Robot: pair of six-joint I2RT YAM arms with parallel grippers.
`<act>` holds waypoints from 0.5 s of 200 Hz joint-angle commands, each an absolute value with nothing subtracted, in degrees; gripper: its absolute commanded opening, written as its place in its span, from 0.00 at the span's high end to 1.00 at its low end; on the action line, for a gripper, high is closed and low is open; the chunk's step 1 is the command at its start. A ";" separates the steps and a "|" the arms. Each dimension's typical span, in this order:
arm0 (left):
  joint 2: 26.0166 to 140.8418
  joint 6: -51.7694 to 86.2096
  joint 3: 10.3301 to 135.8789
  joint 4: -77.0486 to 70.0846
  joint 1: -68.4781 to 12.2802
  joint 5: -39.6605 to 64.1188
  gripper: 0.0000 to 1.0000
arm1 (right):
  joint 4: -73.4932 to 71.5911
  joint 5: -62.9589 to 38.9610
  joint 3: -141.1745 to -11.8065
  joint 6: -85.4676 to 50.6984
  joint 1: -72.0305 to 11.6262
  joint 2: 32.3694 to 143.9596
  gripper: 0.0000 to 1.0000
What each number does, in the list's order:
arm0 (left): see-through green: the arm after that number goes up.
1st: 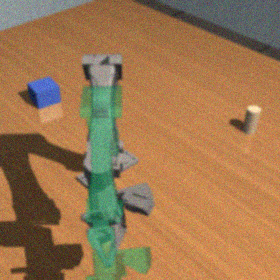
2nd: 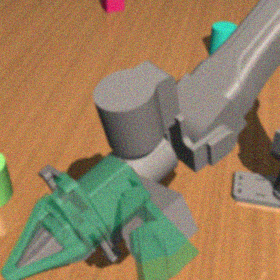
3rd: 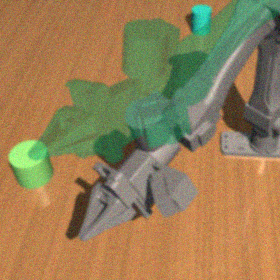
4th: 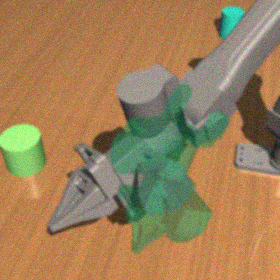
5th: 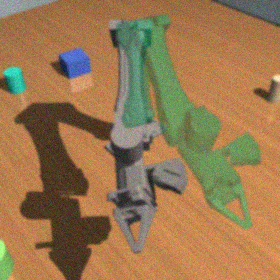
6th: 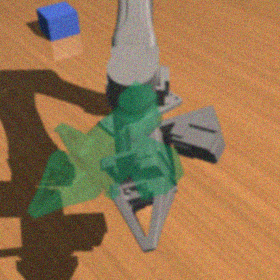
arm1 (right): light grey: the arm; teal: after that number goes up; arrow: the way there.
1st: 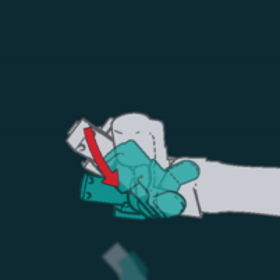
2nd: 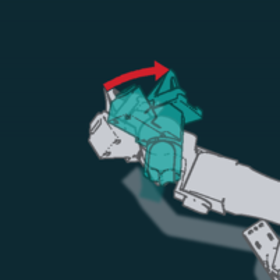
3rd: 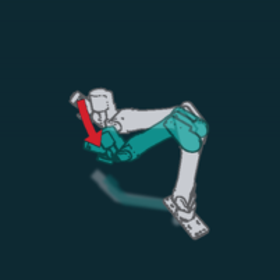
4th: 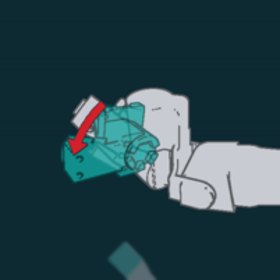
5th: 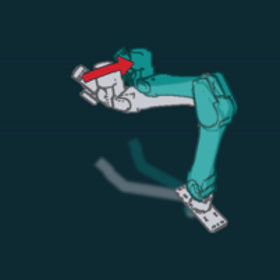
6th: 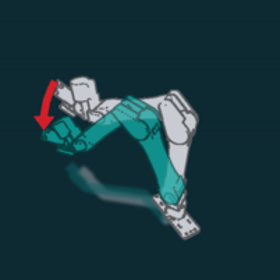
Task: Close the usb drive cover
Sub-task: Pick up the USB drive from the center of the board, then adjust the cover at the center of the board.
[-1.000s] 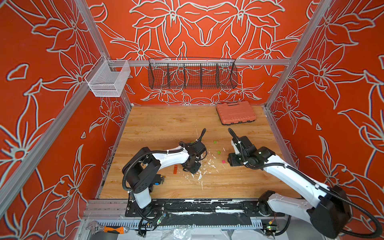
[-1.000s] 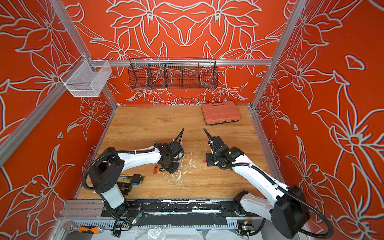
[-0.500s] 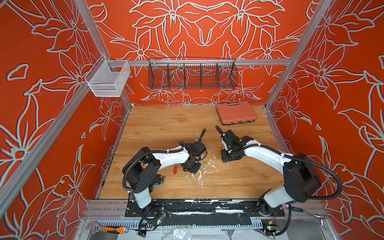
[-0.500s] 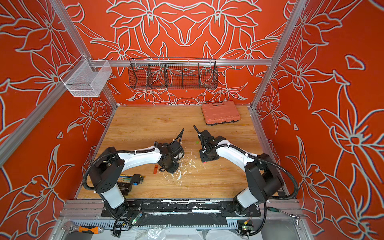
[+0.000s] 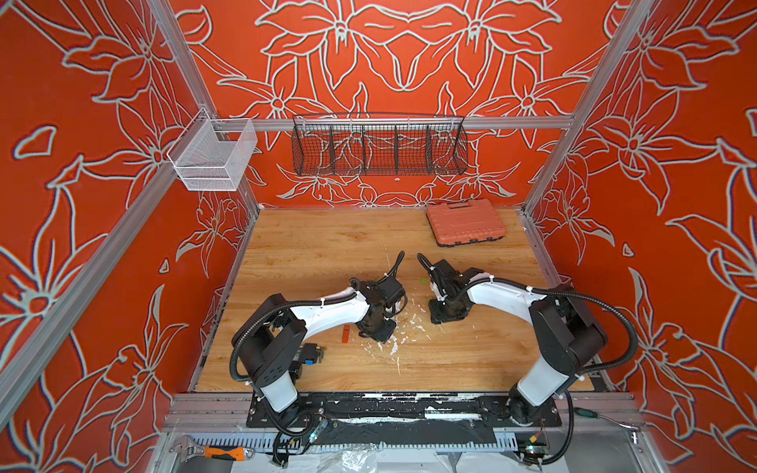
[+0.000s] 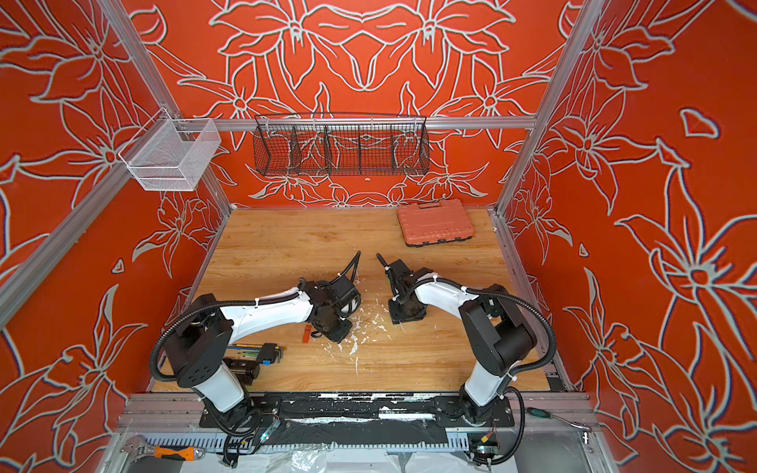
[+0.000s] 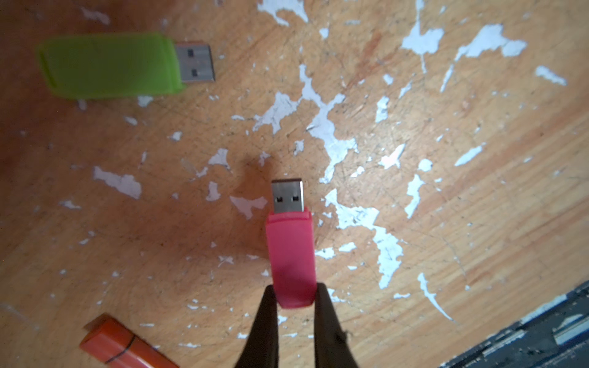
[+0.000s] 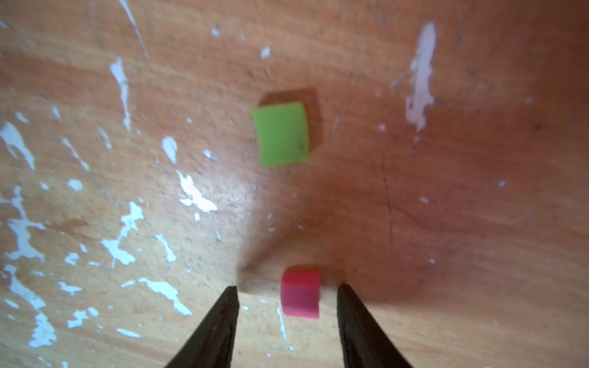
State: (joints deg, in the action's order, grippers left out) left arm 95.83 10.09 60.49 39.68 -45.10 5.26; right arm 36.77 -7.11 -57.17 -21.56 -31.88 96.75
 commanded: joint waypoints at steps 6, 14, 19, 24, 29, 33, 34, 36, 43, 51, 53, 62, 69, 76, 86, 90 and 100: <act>94.19 10.02 61.52 42.05 -45.44 5.31 0.91 | 33.44 -11.89 -57.90 -21.26 -32.64 98.83 0.49; 94.01 10.02 61.52 42.06 -45.46 5.10 0.91 | 32.70 -12.60 -57.70 -21.36 -33.02 98.96 0.49; 93.81 10.02 61.39 42.01 -45.44 5.01 0.91 | 32.30 -12.70 -57.66 -21.36 -33.27 99.17 0.49; 93.69 10.02 61.22 41.78 -45.44 5.07 0.91 | 32.11 -12.85 -57.70 -21.36 -33.53 99.42 0.49; 93.56 9.95 61.17 41.59 -45.43 5.10 0.91 | 32.08 -13.19 -57.79 -21.35 -33.59 99.72 0.49; 93.52 9.98 61.16 41.57 -45.45 5.18 0.91 | 32.08 -13.59 -57.83 -21.36 -33.64 99.96 0.49; 93.52 10.00 61.17 41.53 -45.44 5.18 0.91 | 32.04 -13.69 -57.83 -21.36 -33.65 100.03 0.49; 93.52 10.01 61.17 41.50 -45.44 5.18 0.91 | 32.00 -13.88 -57.90 -21.31 -33.66 100.09 0.49; 93.60 9.97 61.24 41.53 -45.44 5.40 0.91 | 32.07 -14.38 -57.88 -21.35 -33.90 100.43 0.50; 93.68 10.01 61.29 41.57 -45.44 5.38 0.91 | 32.08 -14.74 -57.69 -21.51 -34.07 100.61 0.50; 93.69 10.02 61.27 41.57 -45.44 5.37 0.91 | 32.08 -14.76 -57.62 -21.53 -34.09 100.63 0.50; 93.71 9.98 61.35 41.66 -45.45 5.40 0.91 | 32.25 -14.85 -57.25 -21.62 -34.32 100.37 0.50; 93.63 9.93 61.35 41.70 -45.45 5.36 0.92 | 32.11 -15.17 -56.79 -21.54 -34.51 99.93 0.51; 93.55 9.93 61.35 41.62 -45.48 5.15 0.92 | 31.62 -15.75 -56.16 -21.33 -34.83 99.36 0.50; 93.26 9.93 61.18 41.41 -45.44 5.10 0.92 | 30.55 -15.93 -55.51 -21.27 -35.36 98.53 0.51; 93.12 9.93 61.17 41.32 -45.44 5.03 0.92 | 30.26 -15.79 -55.39 -21.23 -35.54 98.18 0.50; 92.65 10.01 61.07 40.93 -45.44 4.92 0.92 | 29.98 -14.11 -55.46 -21.50 -35.95 96.70 0.50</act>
State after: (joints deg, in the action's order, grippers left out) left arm 94.98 10.09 60.58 40.14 -45.12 5.19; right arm 30.46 -13.45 -57.49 -21.47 -34.48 97.86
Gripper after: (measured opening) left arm 0.136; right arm 0.496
